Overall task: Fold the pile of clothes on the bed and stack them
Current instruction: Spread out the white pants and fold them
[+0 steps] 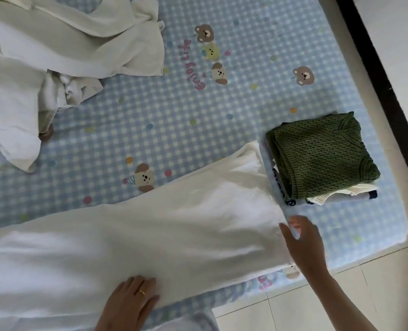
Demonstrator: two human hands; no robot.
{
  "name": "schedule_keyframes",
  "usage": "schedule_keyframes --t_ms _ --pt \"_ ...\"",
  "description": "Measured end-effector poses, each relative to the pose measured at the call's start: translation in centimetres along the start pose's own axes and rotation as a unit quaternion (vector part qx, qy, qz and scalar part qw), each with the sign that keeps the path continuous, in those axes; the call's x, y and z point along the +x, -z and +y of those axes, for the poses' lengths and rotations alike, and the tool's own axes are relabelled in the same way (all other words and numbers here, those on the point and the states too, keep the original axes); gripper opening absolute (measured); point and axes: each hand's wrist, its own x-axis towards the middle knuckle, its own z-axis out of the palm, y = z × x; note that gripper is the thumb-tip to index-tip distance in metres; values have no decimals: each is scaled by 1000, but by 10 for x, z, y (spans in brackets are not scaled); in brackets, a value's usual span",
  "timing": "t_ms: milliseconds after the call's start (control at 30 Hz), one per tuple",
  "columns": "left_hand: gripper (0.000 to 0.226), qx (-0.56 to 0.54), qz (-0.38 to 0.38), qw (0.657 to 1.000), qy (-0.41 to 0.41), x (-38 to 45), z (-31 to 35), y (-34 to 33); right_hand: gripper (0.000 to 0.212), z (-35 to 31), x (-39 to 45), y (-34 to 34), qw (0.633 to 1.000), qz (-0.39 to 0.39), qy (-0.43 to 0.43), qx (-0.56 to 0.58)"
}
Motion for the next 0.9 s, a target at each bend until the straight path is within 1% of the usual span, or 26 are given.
schedule_keyframes --t_ms 33,100,167,200,233,267,300,333,367,400,433,467,500,533,567,600,633,667,700,767,800,833,900 --pt "39 -19 32 999 14 13 0 5 23 -19 11 -3 998 33 52 -7" --pt "40 -44 99 991 74 50 -3 20 22 -59 39 -11 989 62 137 -7" --pt "32 -30 153 977 143 94 -13 36 30 -93 74 -21 979 46 197 -30" --pt "26 -18 159 973 167 115 -21 43 37 -108 92 -25 974 15 220 -59" --pt "26 -10 135 973 188 133 -28 48 47 -117 108 -29 965 -29 241 -101" --pt "30 -9 79 975 205 148 -38 51 55 -124 123 -34 949 -76 265 -153" --pt "34 -12 3 976 217 157 -47 54 58 -128 135 -38 928 -118 285 -210" --pt "36 -21 -71 970 230 162 -58 55 56 -130 145 -41 903 -151 299 -269" --pt "38 -24 -138 961 239 164 -67 58 49 -130 152 -43 882 -160 307 -319" --pt "38 -3 -197 952 234 164 -74 60 40 -128 157 -41 871 -144 310 -352" --pt "37 31 -242 943 228 163 -80 65 31 -125 162 -37 874 -111 311 -357" --pt "34 53 -269 934 228 164 -86 70 23 -120 166 -33 886 -69 306 -341" --pt "28 53 -279 928 240 166 -92 76 17 -116 169 -28 899 -28 299 -319" --pt "22 34 -268 927 260 170 -96 81 11 -112 172 -24 905 8 297 -304" --pt "17 12 -222 936 274 173 -100 84 8 -110 175 -22 905 37 299 -299" --pt "13 2 -137 951 279 177 -102 85 6 -111 177 -22 903 54 301 -300" --pt "11 9 -43 958 283 180 -102 86 5 -114 179 -23 904 61 300 -298" --pt "10 23 23 956 292 181 -100 86 6 -117 182 -25 904 60 299 -299" --pt "11 36 65 950 304 181 -96 82 9 -122 185 -26 903 51 300 -302" --pt "25 40 100 941 321 176 -86 71 18 -129 195 -27 899 10 306 -314" --pt "34 41 104 943 314 172 -82 65 20 -130 201 -27 893 -16 308 -327" --pt "42 46 103 949 295 166 -80 58 21 -132 205 -26 885 -33 307 -348" --pt "50 50 80 959 269 153 -80 46 22 -133 212 -21 879 -27 290 -378"
